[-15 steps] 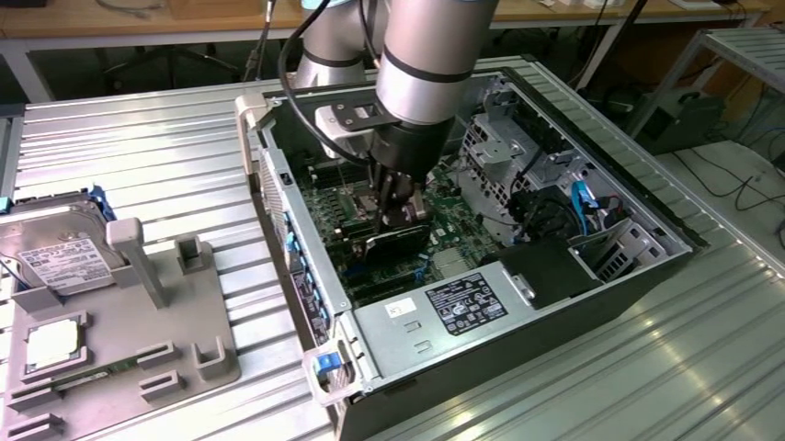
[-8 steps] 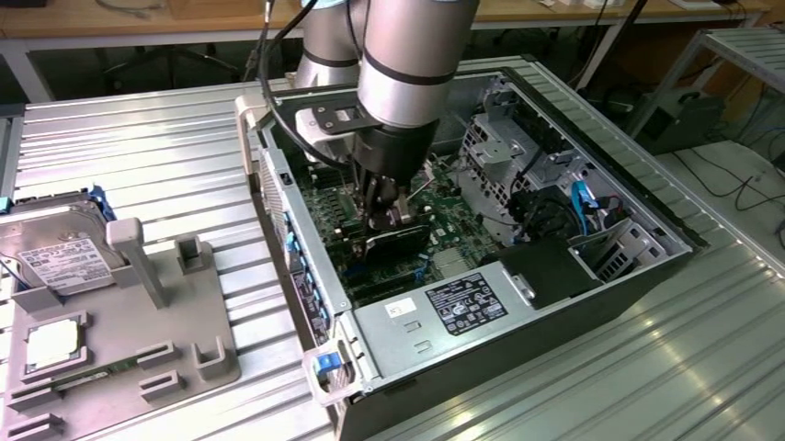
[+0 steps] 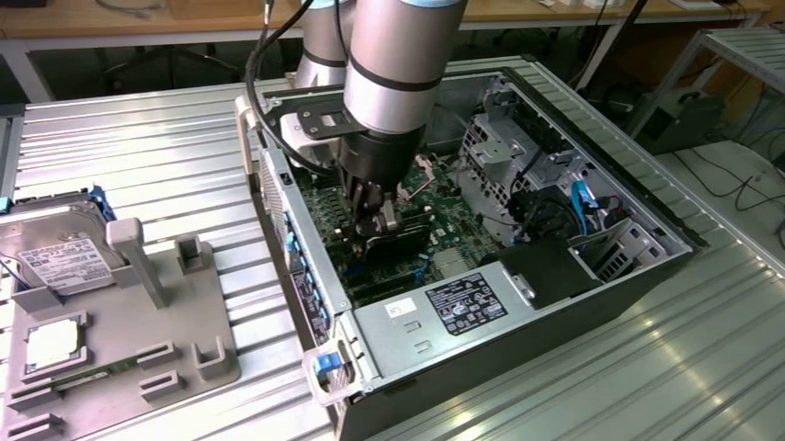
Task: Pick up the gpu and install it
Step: 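Press down on the gpu until it lock into place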
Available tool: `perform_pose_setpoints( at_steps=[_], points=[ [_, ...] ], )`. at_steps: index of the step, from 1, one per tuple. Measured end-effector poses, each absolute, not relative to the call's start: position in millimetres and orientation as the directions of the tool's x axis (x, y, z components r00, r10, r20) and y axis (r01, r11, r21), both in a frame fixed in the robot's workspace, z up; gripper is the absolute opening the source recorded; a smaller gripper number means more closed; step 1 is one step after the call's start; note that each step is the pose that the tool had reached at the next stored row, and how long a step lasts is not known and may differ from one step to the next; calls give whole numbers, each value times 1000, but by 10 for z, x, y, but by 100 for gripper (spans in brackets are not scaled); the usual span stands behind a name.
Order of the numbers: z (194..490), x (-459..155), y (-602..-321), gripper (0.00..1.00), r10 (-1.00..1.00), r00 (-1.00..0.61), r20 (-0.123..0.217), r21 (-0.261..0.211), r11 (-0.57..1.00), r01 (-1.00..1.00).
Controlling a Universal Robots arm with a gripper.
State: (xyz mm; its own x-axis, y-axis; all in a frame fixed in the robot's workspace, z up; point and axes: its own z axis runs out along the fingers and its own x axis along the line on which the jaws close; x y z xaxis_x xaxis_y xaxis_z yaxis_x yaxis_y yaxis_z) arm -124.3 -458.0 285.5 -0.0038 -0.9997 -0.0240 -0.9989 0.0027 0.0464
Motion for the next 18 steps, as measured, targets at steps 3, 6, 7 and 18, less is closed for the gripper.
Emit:
perform_pose_setpoints(
  at_steps=[3,6,7,18],
  points=[
    [2854,-1243,-4580,11,-1000,-5,-24,73,3,-997],
    [2854,-1239,-4580,11,-1000,-6,-24,125,3,-992],
    [2855,-1236,-4580,11,-1000,-6,-24,145,3,-989],
    [2885,-1133,-4546,11,-1000,-10,-22,318,3,-948]
  ],
)
